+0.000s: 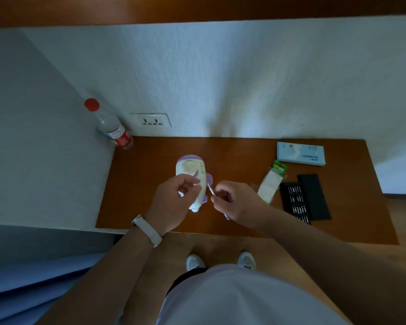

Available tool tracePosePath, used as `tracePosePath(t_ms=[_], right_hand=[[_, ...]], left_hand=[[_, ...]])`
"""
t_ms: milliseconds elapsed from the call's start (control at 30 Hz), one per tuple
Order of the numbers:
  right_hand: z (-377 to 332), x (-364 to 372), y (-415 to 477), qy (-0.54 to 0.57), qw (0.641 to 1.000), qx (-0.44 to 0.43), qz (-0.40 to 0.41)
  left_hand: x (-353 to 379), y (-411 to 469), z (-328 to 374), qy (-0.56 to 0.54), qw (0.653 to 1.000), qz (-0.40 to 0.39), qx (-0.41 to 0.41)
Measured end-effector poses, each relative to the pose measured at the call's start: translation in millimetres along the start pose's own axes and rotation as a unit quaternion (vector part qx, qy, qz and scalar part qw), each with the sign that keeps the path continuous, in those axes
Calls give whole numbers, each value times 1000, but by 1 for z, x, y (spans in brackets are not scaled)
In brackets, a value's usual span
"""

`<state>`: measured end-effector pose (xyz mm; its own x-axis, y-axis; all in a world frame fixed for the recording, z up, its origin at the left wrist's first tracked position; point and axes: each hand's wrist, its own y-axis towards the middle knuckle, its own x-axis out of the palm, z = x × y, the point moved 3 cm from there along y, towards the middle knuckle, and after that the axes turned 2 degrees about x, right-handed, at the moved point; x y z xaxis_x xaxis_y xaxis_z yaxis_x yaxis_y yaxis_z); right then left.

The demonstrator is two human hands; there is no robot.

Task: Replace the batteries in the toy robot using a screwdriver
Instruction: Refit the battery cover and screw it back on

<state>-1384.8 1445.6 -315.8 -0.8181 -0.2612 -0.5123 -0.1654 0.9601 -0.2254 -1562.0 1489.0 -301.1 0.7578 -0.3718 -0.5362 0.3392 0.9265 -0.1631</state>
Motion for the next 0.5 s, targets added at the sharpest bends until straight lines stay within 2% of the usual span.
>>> tracePosePath(t_ms=[100,300,500], right_hand=[[-7,-6,-8,-11,1000,-9,11],[-7,-17,-22,-8,999,0,42],[2,-18,-34,-24,997,16,68]], left_hand=[[13,1,20,-35,999,-28,16],[27,5,32,-101,993,-56,-1],[37,7,42,-100,993,-57,16]])
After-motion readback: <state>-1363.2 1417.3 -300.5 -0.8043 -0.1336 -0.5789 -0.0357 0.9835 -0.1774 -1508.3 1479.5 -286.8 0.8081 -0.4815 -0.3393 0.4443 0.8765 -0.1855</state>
